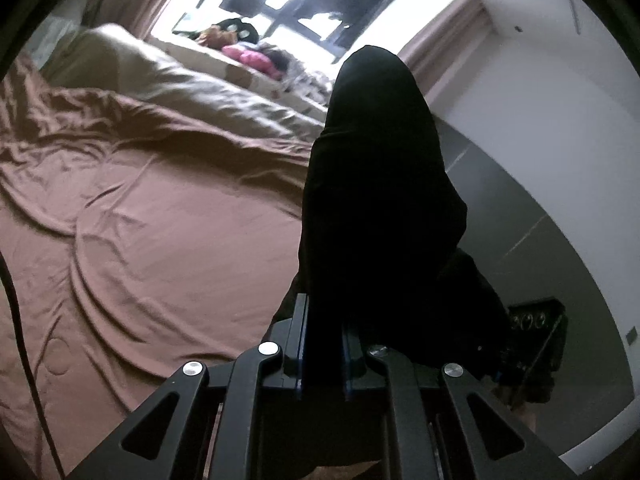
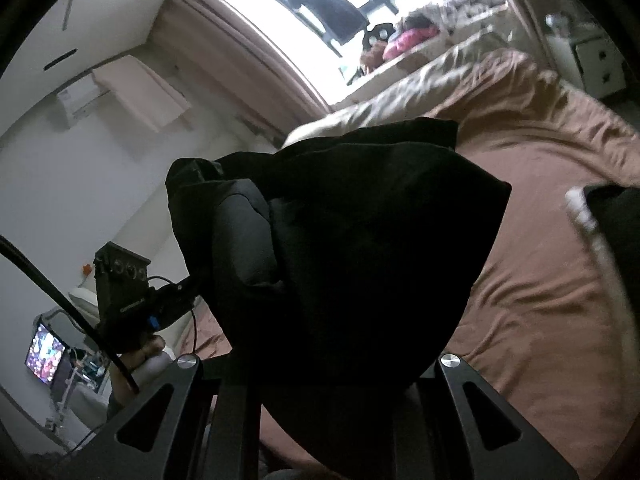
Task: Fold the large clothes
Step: 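Carry the lifted black shirt with both grippers toward the folded stack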
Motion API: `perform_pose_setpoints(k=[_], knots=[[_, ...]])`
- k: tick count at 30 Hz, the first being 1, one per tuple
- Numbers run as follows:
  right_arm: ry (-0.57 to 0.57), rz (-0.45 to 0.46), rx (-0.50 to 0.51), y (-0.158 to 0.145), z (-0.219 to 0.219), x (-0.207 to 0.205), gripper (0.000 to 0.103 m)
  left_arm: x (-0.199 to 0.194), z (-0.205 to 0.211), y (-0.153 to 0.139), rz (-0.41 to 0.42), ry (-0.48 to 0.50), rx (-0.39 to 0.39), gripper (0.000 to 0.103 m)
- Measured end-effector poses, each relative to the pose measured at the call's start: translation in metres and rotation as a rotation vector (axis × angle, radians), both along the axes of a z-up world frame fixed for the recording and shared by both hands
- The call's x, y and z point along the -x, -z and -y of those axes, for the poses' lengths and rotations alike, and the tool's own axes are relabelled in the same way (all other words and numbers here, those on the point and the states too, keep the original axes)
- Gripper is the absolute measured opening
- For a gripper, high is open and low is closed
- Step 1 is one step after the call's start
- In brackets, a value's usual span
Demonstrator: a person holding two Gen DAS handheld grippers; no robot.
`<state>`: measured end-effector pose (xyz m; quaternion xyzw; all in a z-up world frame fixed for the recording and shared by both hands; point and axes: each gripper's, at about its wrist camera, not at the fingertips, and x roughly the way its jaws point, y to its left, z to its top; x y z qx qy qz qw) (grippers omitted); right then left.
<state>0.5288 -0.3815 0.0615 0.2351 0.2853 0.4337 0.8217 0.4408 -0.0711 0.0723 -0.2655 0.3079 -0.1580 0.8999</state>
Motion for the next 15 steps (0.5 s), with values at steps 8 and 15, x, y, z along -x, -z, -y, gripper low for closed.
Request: perform_pose_setpoints(k=[8, 15], knots=[[0.086, 0.069, 0.011, -0.029, 0.091, 0.047, 0.011, 0.007, 0.078, -0.045, 0.069, 0.082, 0.006, 0.012], [0.182, 0.089, 0.03, -0.046, 0.153, 0.081, 0.011, 0.001, 0.161, -0.068, 0.091, 0.154, 0.011, 0.012]])
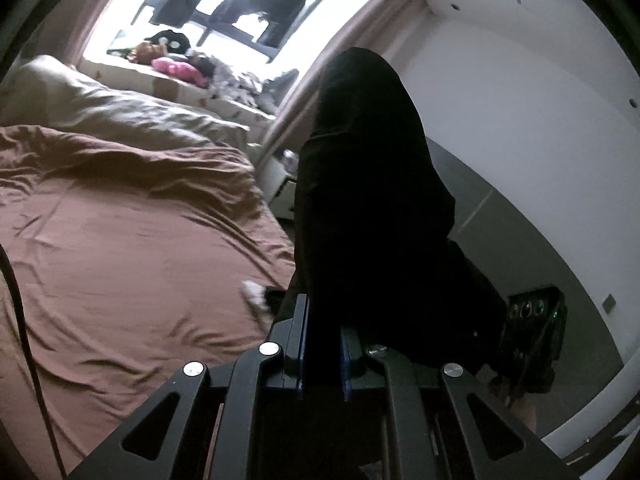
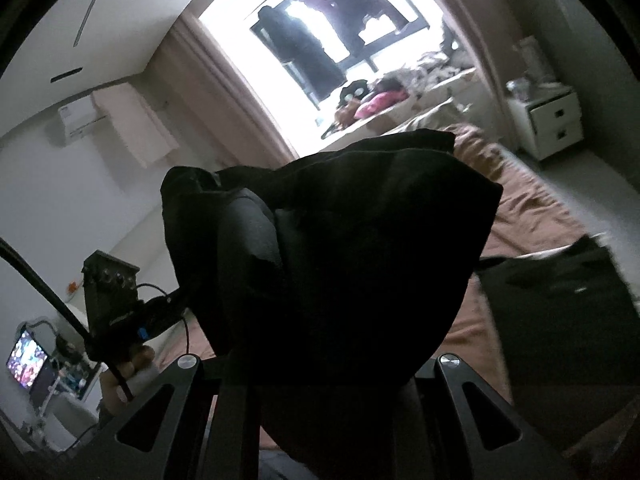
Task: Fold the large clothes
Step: 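Carry the lifted black shirt with both grippers toward the folded stack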
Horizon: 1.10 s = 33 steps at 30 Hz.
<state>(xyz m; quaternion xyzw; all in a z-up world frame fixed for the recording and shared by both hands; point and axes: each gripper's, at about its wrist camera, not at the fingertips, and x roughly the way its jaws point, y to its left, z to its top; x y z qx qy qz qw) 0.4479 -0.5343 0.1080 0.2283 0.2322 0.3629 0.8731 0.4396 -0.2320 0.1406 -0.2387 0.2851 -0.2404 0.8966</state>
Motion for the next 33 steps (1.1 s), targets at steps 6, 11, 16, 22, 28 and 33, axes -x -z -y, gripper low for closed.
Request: perform_pose_setpoints(k=[6, 11, 16, 22, 28, 33], knots=[[0.053, 0.02, 0.035, -0.011, 0.038, 0.037, 0.011, -0.006, 0.062, -0.007, -0.001, 0.071, 0.022, 0.012], [0.111, 0.028, 0.083, -0.017, 0.053, 0.06, 0.011, -0.015, 0.11, -0.009, -0.009, 0.121, 0.039, 0.012], [0.164, 0.026, 0.124, -0.035, 0.054, 0.069, 0.01, -0.018, 0.153, -0.01, -0.014, 0.189, 0.053, 0.012], [0.217, 0.002, 0.163, -0.049, 0.052, 0.075, 0.01, -0.026, 0.187, -0.004, -0.067, 0.226, 0.1, 0.012], [0.265, -0.048, 0.217, -0.054, 0.027, 0.059, 0.01, -0.044, 0.206, 0.018, -0.14, 0.229, 0.158, 0.012], [0.278, -0.119, 0.256, -0.034, -0.016, 0.014, 0.01, -0.084, 0.208, 0.056, -0.206, 0.215, 0.134, 0.012]])
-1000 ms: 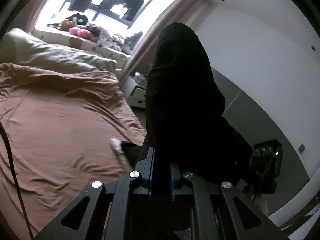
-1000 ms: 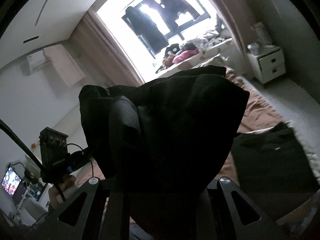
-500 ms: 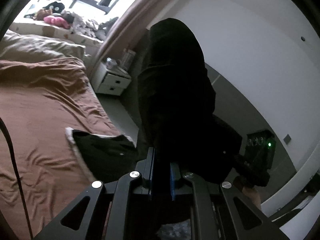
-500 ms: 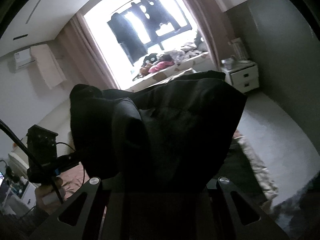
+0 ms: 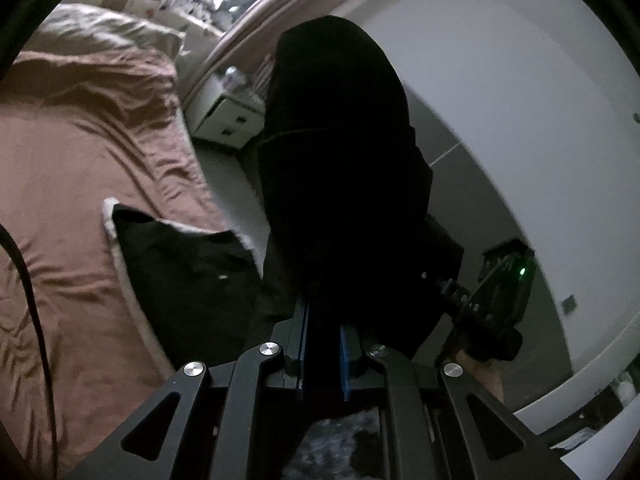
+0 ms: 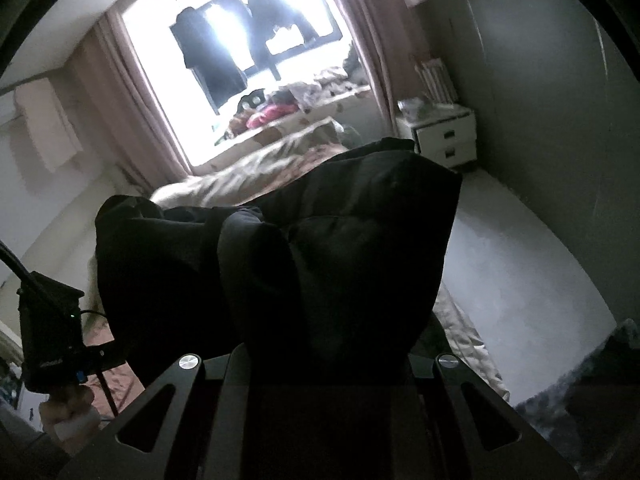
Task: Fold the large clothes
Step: 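Carry the lifted black shirt with both grippers toward the folded stack, then lower the black shirt onto the white-edged stack with both grippers and release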
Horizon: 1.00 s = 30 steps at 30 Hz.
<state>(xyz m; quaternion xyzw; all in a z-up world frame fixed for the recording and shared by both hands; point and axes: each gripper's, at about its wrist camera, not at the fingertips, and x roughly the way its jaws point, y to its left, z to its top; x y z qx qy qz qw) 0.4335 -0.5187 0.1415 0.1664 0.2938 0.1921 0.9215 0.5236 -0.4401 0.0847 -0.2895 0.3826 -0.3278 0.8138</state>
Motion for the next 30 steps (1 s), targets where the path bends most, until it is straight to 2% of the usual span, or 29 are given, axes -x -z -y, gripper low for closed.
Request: perform_pose_setpoints(k=[5, 10, 12, 16, 18, 19, 20, 21, 22, 23, 27, 30], knots=[[0.029, -0.094, 0.029, 0.028, -0.041, -0.056, 0.009, -0.055, 0.001, 0.04, -0.038, 0.017, -0.063, 0.013], [0.053, -0.154, 0.058, 0.036, -0.07, -0.096, 0.01, -0.092, -0.011, 0.075, -0.066, 0.012, -0.115, 0.014], [0.074, -0.191, 0.067, 0.043, -0.082, -0.114, 0.011, -0.108, -0.018, 0.095, -0.104, 0.004, -0.122, 0.014], [0.145, -0.294, 0.14, 0.07, -0.103, -0.153, 0.018, -0.133, -0.019, 0.132, -0.16, -0.017, -0.189, 0.016], [0.178, -0.33, 0.173, 0.077, -0.111, -0.172, 0.022, -0.143, -0.022, 0.149, -0.196, -0.018, -0.182, 0.02], [0.189, -0.334, 0.182, 0.076, -0.113, -0.18, 0.029, -0.146, -0.024, 0.154, -0.205, -0.02, -0.177, 0.024], [0.21, -0.337, 0.192, 0.075, -0.116, -0.181, 0.037, -0.147, -0.026, 0.157, -0.204, -0.018, -0.179, 0.027], [0.23, -0.342, 0.197, 0.073, -0.117, -0.182, 0.041, -0.148, -0.028, 0.158, -0.201, -0.017, -0.185, 0.035], [0.247, -0.343, 0.196, 0.069, -0.12, -0.181, 0.051, -0.149, -0.03, 0.159, -0.196, -0.012, -0.193, 0.046], [0.265, -0.334, 0.198, 0.065, -0.115, -0.175, 0.06, -0.149, -0.031, 0.159, -0.193, -0.009, -0.195, 0.05], [0.365, -0.305, 0.215, 0.037, -0.093, -0.136, 0.065, -0.143, -0.046, 0.149, -0.115, -0.043, -0.212, 0.052], [0.412, -0.271, 0.17, 0.016, -0.069, -0.081, 0.065, -0.131, -0.05, 0.141, -0.072, -0.014, -0.219, 0.052]])
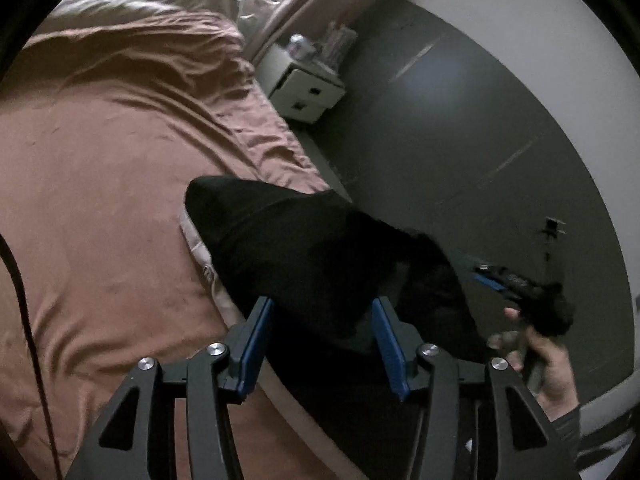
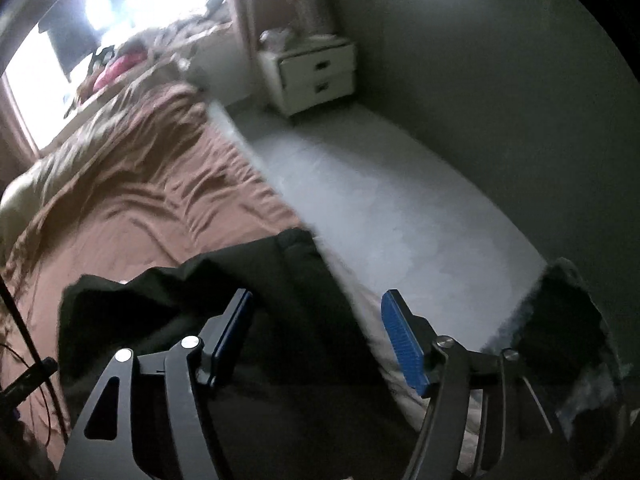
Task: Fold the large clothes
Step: 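Lower the black shirt onto the white-edged stack with both grippers and release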
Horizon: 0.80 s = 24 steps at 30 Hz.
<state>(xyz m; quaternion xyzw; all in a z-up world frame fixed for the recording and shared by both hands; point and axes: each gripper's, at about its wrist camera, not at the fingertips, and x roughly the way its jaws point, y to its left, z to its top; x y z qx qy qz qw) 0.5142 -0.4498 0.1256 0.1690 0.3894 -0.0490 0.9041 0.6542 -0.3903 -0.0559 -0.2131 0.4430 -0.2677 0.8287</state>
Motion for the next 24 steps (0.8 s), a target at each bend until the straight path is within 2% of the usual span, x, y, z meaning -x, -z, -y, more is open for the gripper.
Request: perform_pose_setpoints(k=[5, 10, 12, 15, 19, 22, 24], knots=[[0.061, 0.05, -0.037, -0.004, 0.02, 0.107, 0.065, 0.017, -0.001, 0.003, 0.006, 0.018, -0.037, 0.052], [0.106, 0.095, -0.228, 0.053, 0.035, 0.185, 0.065, 0.03, -0.007, 0.018, -0.005, -0.001, -0.063, 0.052], [0.109, 0.101, -0.284, 0.069, 0.04, 0.204, 0.065, 0.035, -0.008, 0.026, -0.018, 0.004, -0.07, 0.051], [0.107, 0.131, -0.382, 0.092, 0.043, 0.231, 0.065, 0.041, -0.008, 0.033, -0.014, 0.004, -0.093, 0.039], [0.106, 0.123, -0.438, 0.114, 0.048, 0.227, 0.064, 0.04, 0.003, 0.045, -0.034, 0.051, -0.105, 0.039], [0.096, 0.149, -0.5, 0.118, 0.053, 0.205, 0.033, 0.032, 0.011, 0.048, -0.032, 0.059, -0.119, 0.039], [0.095, 0.196, -0.527, 0.116, 0.062, 0.187, 0.018, 0.027, 0.013, 0.046, -0.03, 0.052, -0.103, 0.039]])
